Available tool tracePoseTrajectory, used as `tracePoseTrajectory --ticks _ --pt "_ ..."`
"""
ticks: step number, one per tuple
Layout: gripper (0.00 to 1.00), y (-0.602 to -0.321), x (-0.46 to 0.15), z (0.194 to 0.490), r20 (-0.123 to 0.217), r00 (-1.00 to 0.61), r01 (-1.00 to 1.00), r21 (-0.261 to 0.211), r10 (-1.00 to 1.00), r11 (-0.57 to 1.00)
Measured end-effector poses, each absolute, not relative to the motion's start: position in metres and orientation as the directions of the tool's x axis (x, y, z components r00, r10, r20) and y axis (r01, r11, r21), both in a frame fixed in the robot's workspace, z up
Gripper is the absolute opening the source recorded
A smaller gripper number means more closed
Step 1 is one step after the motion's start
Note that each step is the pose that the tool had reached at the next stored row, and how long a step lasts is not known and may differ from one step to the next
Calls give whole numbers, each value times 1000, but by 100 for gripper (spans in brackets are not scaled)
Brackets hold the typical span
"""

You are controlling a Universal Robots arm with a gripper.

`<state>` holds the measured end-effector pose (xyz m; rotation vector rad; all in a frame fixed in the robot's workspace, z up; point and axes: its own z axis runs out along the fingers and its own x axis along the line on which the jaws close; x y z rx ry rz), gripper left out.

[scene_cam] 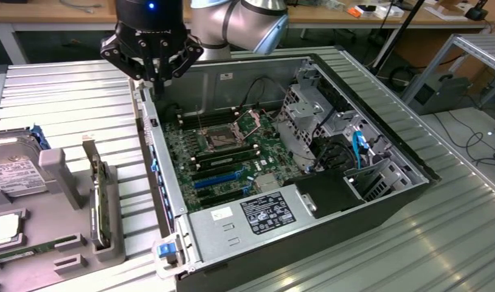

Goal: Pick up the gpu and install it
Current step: 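Reach for the gpu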

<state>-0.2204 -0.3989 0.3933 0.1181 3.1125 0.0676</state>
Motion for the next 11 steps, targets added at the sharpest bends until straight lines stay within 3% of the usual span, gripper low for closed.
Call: tracePoseTrajectory --ticks 11 --pt "11 -399 -232 393 -24 -997 75 44 76 996"
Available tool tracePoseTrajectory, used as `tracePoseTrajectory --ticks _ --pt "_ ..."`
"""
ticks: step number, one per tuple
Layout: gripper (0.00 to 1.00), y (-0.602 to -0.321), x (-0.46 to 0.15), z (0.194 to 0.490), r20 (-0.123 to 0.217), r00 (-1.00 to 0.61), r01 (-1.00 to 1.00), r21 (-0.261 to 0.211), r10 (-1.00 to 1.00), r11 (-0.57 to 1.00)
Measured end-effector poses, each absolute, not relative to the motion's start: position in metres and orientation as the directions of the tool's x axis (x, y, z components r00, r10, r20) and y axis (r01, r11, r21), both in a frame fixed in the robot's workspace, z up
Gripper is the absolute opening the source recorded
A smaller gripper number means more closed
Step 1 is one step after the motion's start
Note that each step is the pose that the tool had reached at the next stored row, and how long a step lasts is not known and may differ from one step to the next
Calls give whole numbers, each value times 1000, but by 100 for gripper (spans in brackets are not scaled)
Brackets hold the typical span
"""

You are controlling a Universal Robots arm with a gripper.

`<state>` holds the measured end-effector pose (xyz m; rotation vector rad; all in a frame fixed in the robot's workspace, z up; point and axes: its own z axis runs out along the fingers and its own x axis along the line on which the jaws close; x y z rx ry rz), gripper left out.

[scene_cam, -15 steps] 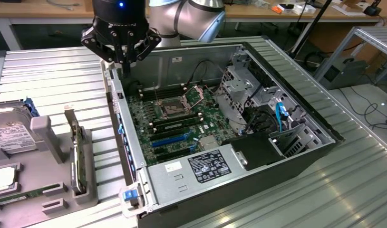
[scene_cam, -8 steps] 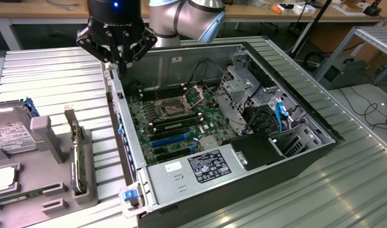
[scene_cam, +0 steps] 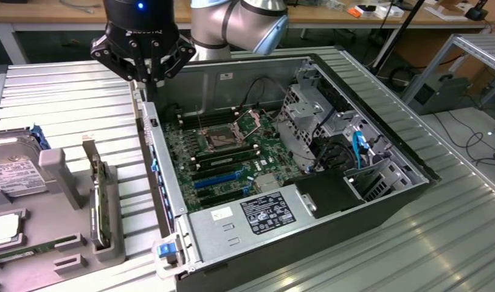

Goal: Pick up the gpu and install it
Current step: 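Reach for the gpu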

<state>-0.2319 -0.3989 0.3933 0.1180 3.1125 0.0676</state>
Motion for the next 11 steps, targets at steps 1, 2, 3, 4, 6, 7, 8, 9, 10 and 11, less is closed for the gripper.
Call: tracePoseTrajectory --ticks 1,2,3,4,6,7,8,9,10,11 --pt "11 -399 -234 393 -24 -997 75 44 76 996" --pt "11 -399 -236 393 -24 -997 75 44 76 996" --pt "11 -399 -238 393 -24 -997 75 44 76 996" --pt "11 -399 -239 393 -24 -997 75 44 76 996" --pt "11 -399 -242 393 -24 -997 75 44 76 996" --pt "11 -399 -244 393 -24 -997 75 44 76 996" --pt "11 -399 -245 393 -24 -997 75 44 76 996" --pt "11 -399 -247 393 -25 -997 75 44 76 996" --pt "11 -399 -248 393 -24 -997 75 44 76 996" --pt "11 -399 -249 393 -24 -997 75 44 76 996"
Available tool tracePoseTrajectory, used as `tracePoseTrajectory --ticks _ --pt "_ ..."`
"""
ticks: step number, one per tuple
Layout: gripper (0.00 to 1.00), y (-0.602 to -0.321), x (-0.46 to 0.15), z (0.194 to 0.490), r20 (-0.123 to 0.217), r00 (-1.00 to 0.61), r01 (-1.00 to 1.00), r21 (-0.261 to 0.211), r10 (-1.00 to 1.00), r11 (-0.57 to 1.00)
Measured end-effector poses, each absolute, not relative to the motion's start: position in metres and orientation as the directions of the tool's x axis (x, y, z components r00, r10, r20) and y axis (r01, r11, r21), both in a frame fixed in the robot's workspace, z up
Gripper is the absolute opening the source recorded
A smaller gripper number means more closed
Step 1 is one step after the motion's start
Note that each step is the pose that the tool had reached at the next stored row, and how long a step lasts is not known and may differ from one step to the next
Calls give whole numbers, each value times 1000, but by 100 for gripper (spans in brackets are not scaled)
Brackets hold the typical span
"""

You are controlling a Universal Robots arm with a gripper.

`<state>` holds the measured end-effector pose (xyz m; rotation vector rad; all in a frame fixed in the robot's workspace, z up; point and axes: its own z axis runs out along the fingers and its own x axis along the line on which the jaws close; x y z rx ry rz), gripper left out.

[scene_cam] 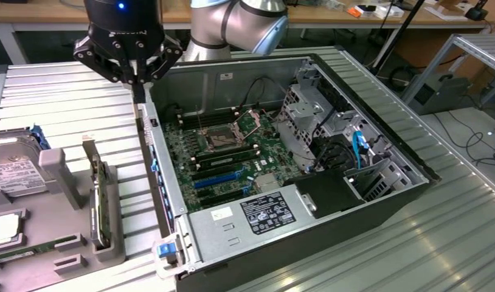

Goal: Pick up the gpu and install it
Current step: 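Reach for the gpu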

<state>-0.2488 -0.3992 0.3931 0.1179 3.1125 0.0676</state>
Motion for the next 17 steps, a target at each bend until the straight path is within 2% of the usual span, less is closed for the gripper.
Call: tracePoseTrajectory --ticks 10,17 --pt "11 -401 -266 393 -24 -997 75 44 76 996" --pt "11 -423 -270 392 -24 -997 75 44 76 996"
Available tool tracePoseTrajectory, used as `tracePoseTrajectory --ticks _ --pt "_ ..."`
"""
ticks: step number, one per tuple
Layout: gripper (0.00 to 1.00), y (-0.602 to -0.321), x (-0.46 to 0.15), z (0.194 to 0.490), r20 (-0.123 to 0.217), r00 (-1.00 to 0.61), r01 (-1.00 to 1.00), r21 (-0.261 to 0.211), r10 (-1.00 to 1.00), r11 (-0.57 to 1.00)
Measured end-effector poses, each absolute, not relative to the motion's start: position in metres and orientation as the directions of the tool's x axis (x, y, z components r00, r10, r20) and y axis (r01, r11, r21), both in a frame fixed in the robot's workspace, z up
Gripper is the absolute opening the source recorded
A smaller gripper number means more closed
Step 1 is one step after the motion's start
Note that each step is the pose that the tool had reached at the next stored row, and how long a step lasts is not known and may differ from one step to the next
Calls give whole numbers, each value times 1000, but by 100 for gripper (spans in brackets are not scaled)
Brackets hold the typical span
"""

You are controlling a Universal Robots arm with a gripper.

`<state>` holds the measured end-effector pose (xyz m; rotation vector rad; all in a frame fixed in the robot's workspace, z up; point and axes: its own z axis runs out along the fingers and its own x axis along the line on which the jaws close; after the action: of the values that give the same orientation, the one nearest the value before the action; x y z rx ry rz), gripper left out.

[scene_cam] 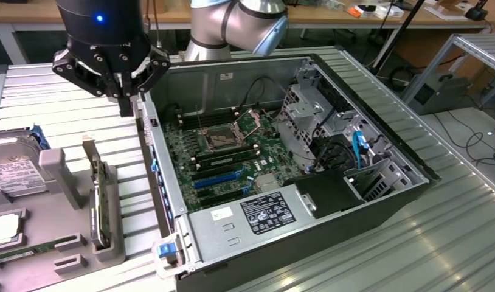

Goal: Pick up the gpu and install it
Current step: 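Reach for the gpu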

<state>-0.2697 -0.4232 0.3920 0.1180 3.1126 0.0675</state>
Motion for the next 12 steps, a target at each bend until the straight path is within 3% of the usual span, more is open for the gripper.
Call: tracePoseTrajectory --ticks 12 --pt "11 -461 -289 391 -24 -997 75 44 76 996"
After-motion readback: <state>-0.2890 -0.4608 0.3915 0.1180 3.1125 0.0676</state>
